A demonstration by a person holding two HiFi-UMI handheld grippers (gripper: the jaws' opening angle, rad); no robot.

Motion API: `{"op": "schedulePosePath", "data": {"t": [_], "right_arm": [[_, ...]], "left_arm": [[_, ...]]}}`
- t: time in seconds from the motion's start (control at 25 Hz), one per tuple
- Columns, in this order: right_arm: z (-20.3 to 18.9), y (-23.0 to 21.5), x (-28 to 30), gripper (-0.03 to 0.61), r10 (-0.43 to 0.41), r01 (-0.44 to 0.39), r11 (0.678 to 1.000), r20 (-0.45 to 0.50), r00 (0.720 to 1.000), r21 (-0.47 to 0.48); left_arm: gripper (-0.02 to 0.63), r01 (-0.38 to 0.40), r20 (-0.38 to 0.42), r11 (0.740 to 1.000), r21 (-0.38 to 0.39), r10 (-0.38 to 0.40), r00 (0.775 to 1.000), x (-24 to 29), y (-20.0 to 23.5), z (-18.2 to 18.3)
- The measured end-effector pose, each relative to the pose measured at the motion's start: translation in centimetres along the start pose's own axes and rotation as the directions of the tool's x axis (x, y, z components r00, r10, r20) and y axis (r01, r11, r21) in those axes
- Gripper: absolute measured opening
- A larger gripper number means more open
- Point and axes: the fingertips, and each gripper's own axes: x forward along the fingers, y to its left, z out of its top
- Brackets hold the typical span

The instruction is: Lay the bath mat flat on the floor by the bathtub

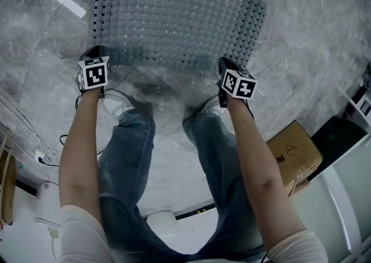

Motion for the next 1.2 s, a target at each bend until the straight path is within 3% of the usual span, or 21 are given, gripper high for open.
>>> {"op": "schedulePosePath", "data": {"t": [0.2, 0.36, 0.64, 0.92, 1.2], "right_arm": [[1.2, 0.2, -2.5, 0.026, 0.04, -0.041, 0.999, 0.039, 0.998, 0.032], [2.3, 1.2, -6.8, 0.026, 0.084, -0.086, 0.996, 0.076, 0.994, 0.027], [5.6, 4.0, -18.5, 0.026, 0.151, -0.148, 0.989, 0.128, 0.98, -0.027], [10.9, 7.9, -30.2, 0.026, 0.217, -0.21, 0.976, 0.221, 0.951, -0.051], [16.6, 11.9, -42.9, 0.026, 0.281, -0.26, 0.96, 0.323, 0.904, -0.108]], "left_arm": [[0.017, 0.01, -0.053, 1.0, -0.023, -0.011, 0.999, -1.7, -0.8, 0.7], [0.017, 0.102, -0.006, 0.995, 0.015, -0.102, 0.995, -7.4, -4.0, 3.6], [0.015, 0.225, 0.063, 0.974, 0.006, -0.225, 0.972, -20.8, -9.3, 8.8], [0.015, 0.258, 0.156, 0.966, 0.024, -0.258, 0.953, -34.6, -12.7, 14.5], [0.015, 0.292, 0.269, 0.955, 0.05, -0.294, 0.917, -48.6, -16.3, 20.3]]}}
